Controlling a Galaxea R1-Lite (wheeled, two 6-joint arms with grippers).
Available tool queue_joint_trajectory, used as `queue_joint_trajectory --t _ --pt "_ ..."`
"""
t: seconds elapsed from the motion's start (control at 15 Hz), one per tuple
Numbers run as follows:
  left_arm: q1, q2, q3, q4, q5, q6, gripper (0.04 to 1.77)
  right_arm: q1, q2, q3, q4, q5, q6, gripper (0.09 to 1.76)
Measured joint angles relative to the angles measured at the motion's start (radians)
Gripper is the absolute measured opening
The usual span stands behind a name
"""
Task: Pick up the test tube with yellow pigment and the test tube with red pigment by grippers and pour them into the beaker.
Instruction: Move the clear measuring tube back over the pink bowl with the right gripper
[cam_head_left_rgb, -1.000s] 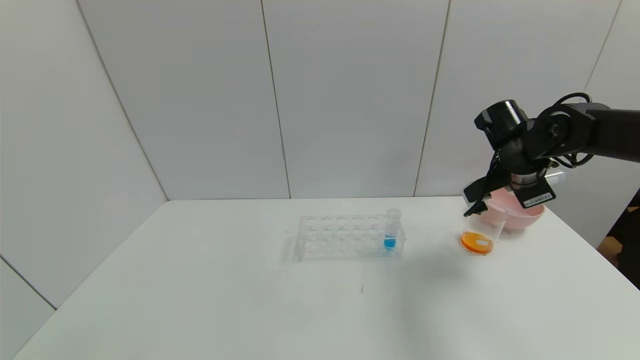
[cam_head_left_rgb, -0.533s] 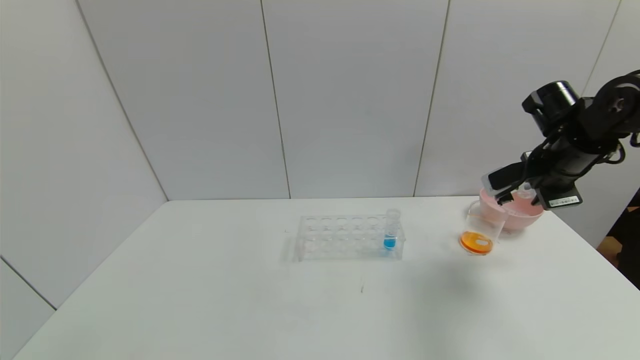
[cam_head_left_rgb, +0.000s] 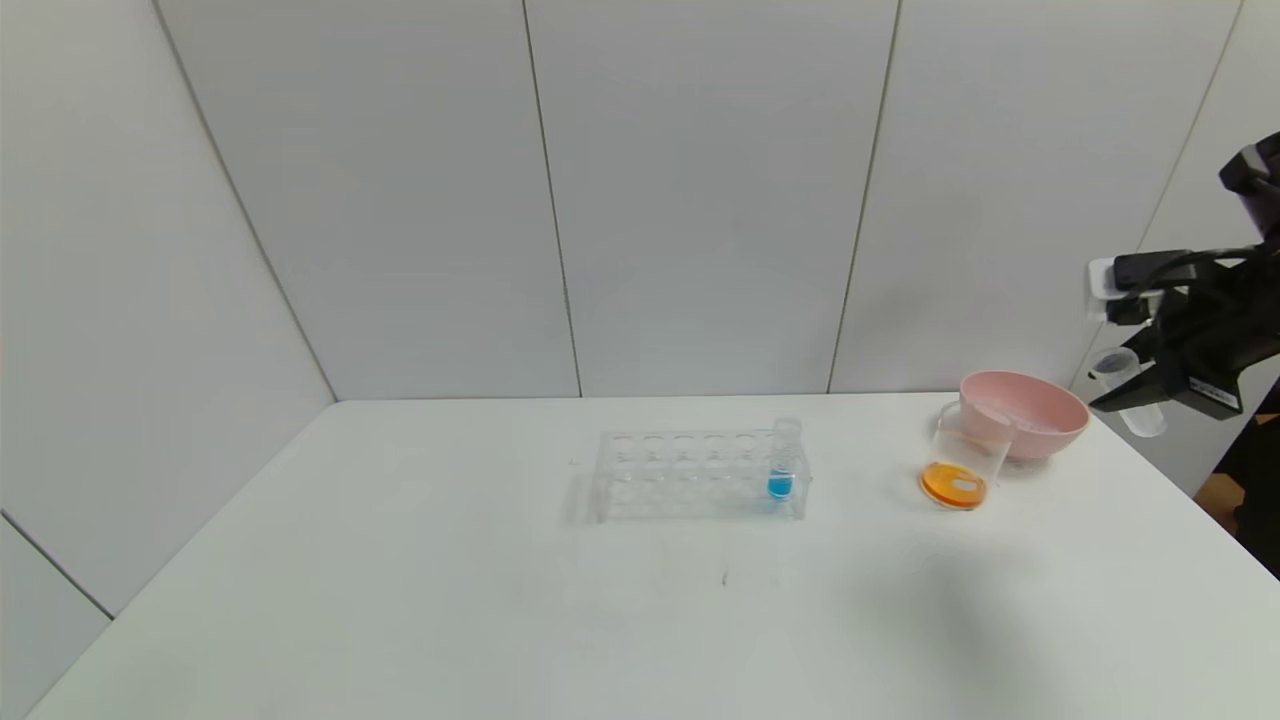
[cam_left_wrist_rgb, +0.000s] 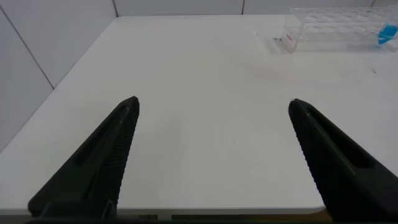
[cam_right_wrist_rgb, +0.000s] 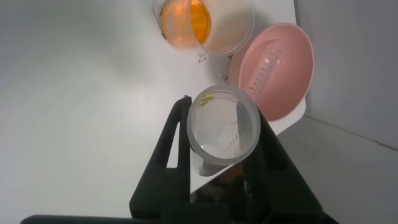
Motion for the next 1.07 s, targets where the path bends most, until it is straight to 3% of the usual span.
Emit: queue_joint_trajectory --t 0.27,0.53,0.8,1.07 --pt "0.000 0.000 0.000 0.000 0.000 0.000 1.72 -0.071 -0.044 0.014 -0.012 0.194 0.251 0.54" --pt "0.000 0.000 0.000 0.000 0.000 0.000 1.72 -0.092 -0.057 0.009 -0.120 0.251 0.624 0.54" --pt "0.000 0.000 0.000 0.000 0.000 0.000 1.72 -0.085 -0.049 0.015 -0.377 0.230 0.958 0.54" --pt "0.000 0.000 0.000 0.000 0.000 0.000 1.72 -0.075 -0.040 0.065 -0.593 0.063 1.070 0.54"
